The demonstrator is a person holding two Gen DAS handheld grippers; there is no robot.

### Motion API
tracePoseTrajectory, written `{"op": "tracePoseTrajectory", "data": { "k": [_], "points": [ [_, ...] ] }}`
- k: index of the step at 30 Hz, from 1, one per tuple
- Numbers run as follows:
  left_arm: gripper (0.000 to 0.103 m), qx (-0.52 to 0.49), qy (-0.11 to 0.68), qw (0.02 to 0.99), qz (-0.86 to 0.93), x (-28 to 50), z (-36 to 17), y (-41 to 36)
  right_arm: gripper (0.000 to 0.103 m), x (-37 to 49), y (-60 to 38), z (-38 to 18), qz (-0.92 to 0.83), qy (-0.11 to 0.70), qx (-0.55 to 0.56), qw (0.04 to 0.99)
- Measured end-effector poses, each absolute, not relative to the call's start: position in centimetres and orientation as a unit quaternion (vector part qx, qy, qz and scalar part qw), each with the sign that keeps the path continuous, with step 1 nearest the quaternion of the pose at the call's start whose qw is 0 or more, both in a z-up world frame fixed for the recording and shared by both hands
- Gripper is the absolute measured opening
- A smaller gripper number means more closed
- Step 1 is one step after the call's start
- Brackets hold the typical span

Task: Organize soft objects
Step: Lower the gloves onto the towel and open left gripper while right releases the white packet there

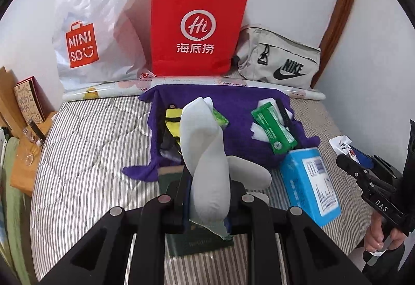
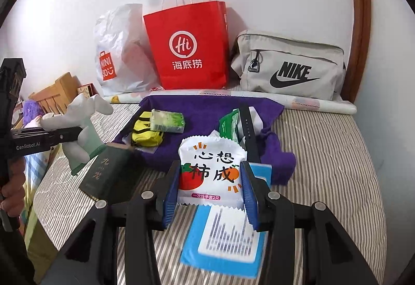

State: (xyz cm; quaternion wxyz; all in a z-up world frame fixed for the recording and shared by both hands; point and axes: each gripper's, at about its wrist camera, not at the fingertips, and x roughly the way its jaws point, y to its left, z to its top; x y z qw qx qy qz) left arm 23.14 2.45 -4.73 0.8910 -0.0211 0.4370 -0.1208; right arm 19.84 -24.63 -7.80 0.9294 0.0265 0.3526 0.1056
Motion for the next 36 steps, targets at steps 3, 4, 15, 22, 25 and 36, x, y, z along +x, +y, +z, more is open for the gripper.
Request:
{"op": "tracePoseTrajectory", "data": {
  "k": [3,4,15,22,25,36],
  "points": [
    [0.019,-0.027,0.447,0.885,-0.126,25.1,-5.3,2.5,0.044,21.9,-24.3,-8.1,0.107,0.358,0.028,0.927],
    [0.019,-0.027,0.451,0.883,-0.127,25.7,-5.5,2.5,0.044,22.5,-24.2,-8.3,0.107,0.359,0.026,0.927],
    [0.019,-0.044,0.477,0.866,-0.144,32.1,-7.8,1.6,0.044,29.5,-22.0,-10.5,0.122,0.385,0.008,0.915],
    [0.019,-0.04,0.49,0.856,-0.158,35.0,-9.0,0.3,0.044,32.9,-21.0,-12.7,0.131,0.421,-0.007,0.898],
    [0.019,-0.043,0.497,0.852,-0.156,36.0,-9.8,0.4,0.044,34.1,-20.9,-13.6,0.131,0.441,-0.006,0.888],
    [0.024,-0.048,0.532,0.832,-0.15,38.8,-13.0,0.6,0.046,37.4,-19.7,-16.3,0.126,0.494,-0.027,0.86]
  ]
}}
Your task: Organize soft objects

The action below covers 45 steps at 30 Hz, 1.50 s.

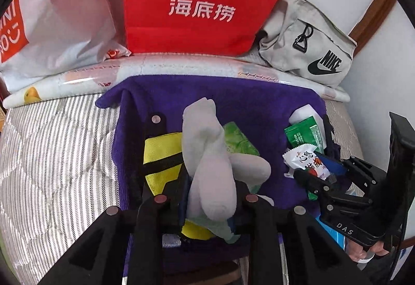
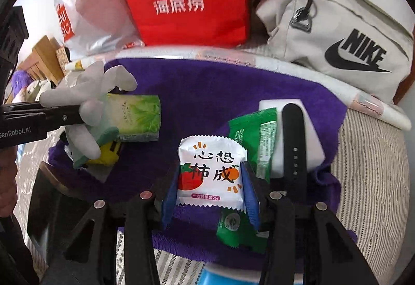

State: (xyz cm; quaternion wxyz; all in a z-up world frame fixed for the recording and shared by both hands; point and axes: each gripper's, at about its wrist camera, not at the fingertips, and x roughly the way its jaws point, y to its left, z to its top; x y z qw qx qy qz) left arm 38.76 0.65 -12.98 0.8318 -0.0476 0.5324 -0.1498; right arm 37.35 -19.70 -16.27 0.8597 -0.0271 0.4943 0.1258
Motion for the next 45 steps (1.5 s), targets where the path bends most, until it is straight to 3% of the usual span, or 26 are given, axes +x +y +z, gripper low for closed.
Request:
{"op": "tracePoseTrajectory", "data": {
  "k": [7,9,12,16,30,42,45],
  "points": [
    [0.039,-0.058,0.536,0.827,-0.161,39.4,-13.3,0.9,0.051,37.7,-18.8,-16.8,0.124,0.502,-0.052,0.854],
    [0.056,-0.066,0.538,0.825,-0.164,39.4,-13.2,1.2,0.058,37.5,-18.9,-16.7,0.123,0.498,-0.051,0.857],
    [0.067,-0.071,0.536,0.825,-0.163,39.1,-12.8,1.5,0.069,37.4,-18.9,-16.4,0.125,0.495,-0.047,0.858],
    [0.069,-0.04,0.534,0.833,-0.142,38.4,-12.0,1.2,0.081,36.9,-18.7,-15.9,0.118,0.482,-0.059,0.866],
    [0.069,-0.007,0.493,0.864,-0.105,32.4,-7.3,0.4,0.083,31.5,-21.6,-9.3,0.096,0.426,-0.002,0.9],
    [0.081,-0.002,0.44,0.895,-0.069,21.6,-3.4,-1.3,0.103,21.3,-23.3,-4.1,0.061,0.37,0.001,0.927],
    [0.081,-0.02,0.431,0.899,-0.075,18.7,-2.8,-1.1,0.103,18.0,-23.7,-3.1,0.043,0.354,-0.003,0.934]
  ]
}}
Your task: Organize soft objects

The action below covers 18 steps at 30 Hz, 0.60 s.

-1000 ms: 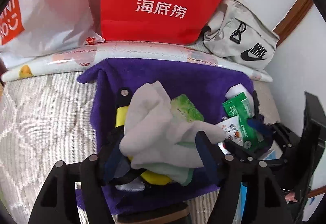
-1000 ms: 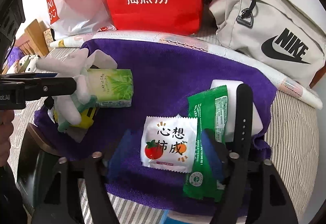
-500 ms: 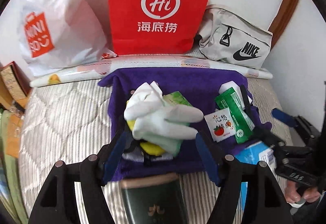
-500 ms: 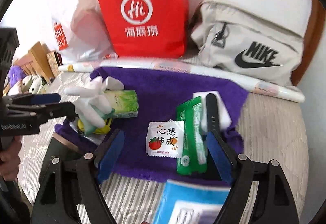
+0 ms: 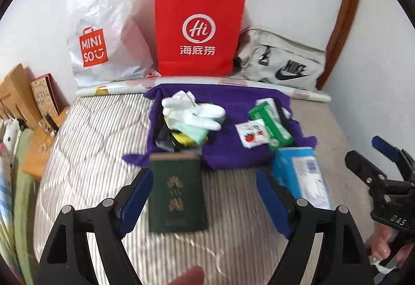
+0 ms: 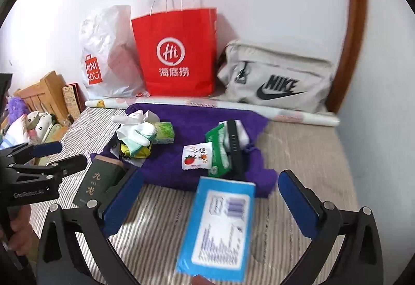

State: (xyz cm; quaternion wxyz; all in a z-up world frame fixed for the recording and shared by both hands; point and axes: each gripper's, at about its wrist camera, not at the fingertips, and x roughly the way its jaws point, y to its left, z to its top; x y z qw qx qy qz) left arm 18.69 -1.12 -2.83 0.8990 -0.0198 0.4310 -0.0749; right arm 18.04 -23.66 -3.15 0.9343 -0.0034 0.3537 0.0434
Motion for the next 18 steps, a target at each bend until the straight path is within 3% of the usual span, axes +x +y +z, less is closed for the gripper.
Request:
{"op": "tracePoseTrajectory", "data": {
  "k": [3,18],
  "points": [
    [0.087,-0.01,0.418,0.905,-0.077,15.3,-2.1,-1.5,0.103,15.5,-24.0,-2.8,0.034,0.353,0.004,0.935],
    [0.087,0.031,0.354,0.934,-0.033,4.2,-0.4,-3.4,0.103,4.6,-24.8,-2.9,0.026,0.342,0.04,0.938]
  ]
}}
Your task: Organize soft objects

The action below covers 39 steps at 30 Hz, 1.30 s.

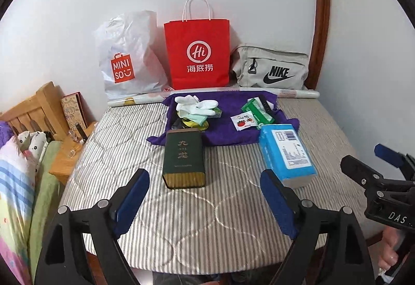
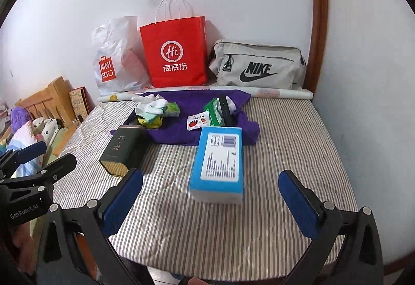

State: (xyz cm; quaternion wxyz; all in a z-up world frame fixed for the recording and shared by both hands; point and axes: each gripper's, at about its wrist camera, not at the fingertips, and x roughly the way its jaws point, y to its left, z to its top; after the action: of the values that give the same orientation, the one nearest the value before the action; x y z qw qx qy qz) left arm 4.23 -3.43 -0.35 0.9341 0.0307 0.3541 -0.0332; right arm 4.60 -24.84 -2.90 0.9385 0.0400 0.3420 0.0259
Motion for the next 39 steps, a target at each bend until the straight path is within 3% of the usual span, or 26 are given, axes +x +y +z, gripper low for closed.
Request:
{"op": "tracePoseTrajectory", "data": {
  "k": [39],
  "points": [
    [0.087,0.013,0.35,0.936,-0.03,2.1,-0.1,-2.9,0.103,0.3,-24.4,-1.8,0.035,0.319,0.036,0.947]
  ]
}}
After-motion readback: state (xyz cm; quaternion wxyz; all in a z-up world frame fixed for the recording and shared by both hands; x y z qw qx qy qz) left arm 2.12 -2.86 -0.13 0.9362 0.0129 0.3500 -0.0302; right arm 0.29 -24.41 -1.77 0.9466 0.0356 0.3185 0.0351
